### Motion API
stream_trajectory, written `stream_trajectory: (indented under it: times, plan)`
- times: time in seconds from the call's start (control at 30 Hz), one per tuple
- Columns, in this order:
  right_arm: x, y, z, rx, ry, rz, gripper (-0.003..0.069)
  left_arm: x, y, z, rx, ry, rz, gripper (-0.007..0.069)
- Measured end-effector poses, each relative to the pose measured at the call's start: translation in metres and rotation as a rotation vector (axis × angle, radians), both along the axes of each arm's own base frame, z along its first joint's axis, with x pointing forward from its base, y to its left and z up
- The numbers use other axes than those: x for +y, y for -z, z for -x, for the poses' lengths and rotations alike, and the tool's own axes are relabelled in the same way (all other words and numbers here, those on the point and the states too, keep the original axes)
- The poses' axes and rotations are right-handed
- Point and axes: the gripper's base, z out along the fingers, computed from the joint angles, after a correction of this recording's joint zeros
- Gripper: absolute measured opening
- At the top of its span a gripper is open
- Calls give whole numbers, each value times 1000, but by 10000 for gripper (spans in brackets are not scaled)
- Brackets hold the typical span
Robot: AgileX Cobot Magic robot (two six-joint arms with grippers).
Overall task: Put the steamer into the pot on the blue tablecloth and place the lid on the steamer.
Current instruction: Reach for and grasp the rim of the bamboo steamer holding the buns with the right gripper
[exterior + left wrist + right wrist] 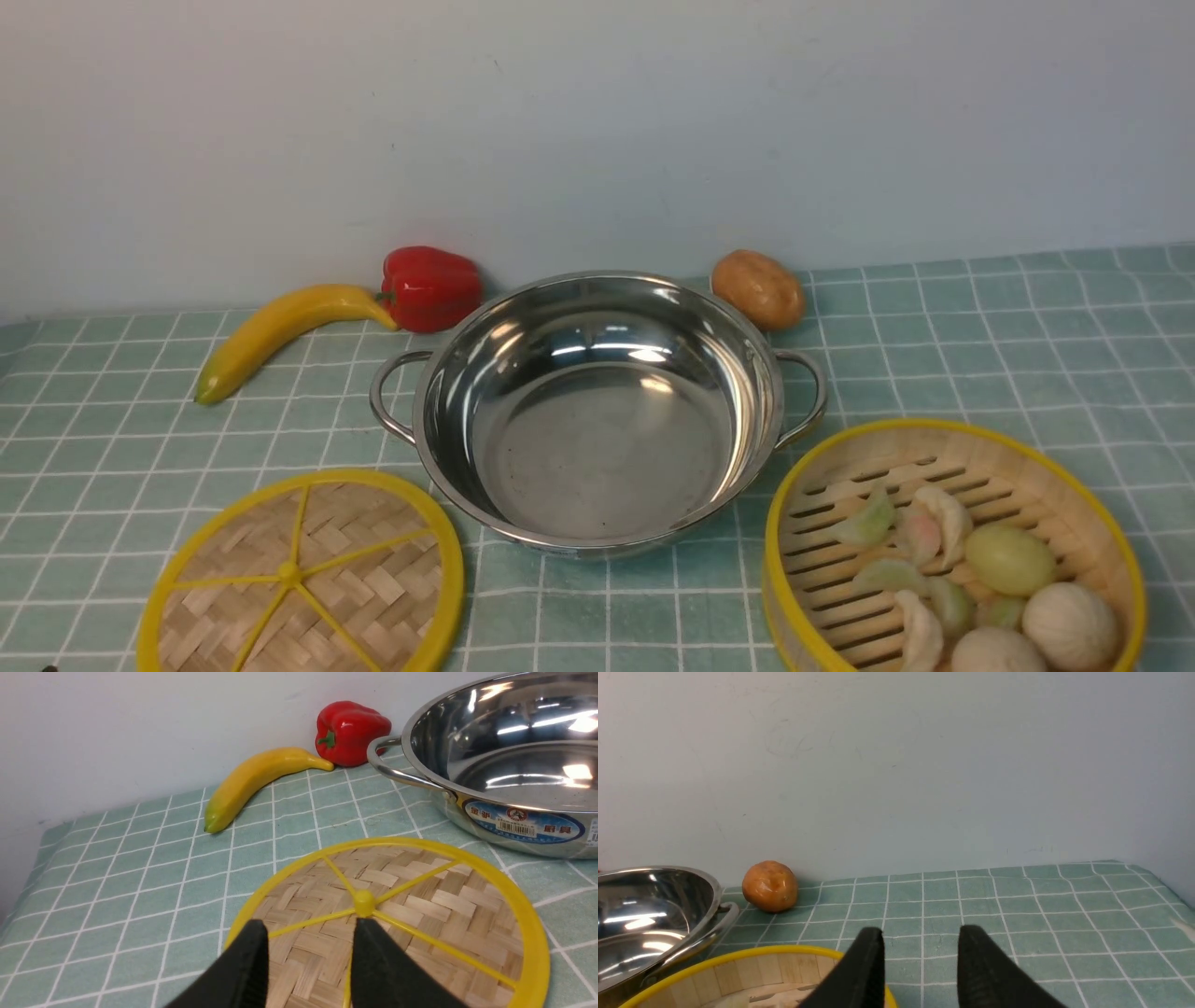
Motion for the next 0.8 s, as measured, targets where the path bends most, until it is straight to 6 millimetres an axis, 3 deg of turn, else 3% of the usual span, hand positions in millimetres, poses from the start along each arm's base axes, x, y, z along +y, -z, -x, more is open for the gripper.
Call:
stream_trajectory:
  times: [0.1, 0.23, 0.43, 0.6, 0.8]
  plan:
    - [0, 0, 0, 0, -2, -30, 244, 0, 0, 0, -1, -1, -13, 243]
    - [1, 0, 0, 0, -13, -266, 244, 0, 0, 0, 1, -3, 26, 243]
    - [3, -1, 0, 1, -34, -702, 244, -9, -6, -1, -35, -18, 504, 243]
    - [3, -3, 0, -25, -42, -895, 244, -13, -13, -1, -48, -32, 918, 243]
    - [-3, -12, 1, -150, -34, -1035, 244, -13, -17, -1, -70, -36, 1039, 243]
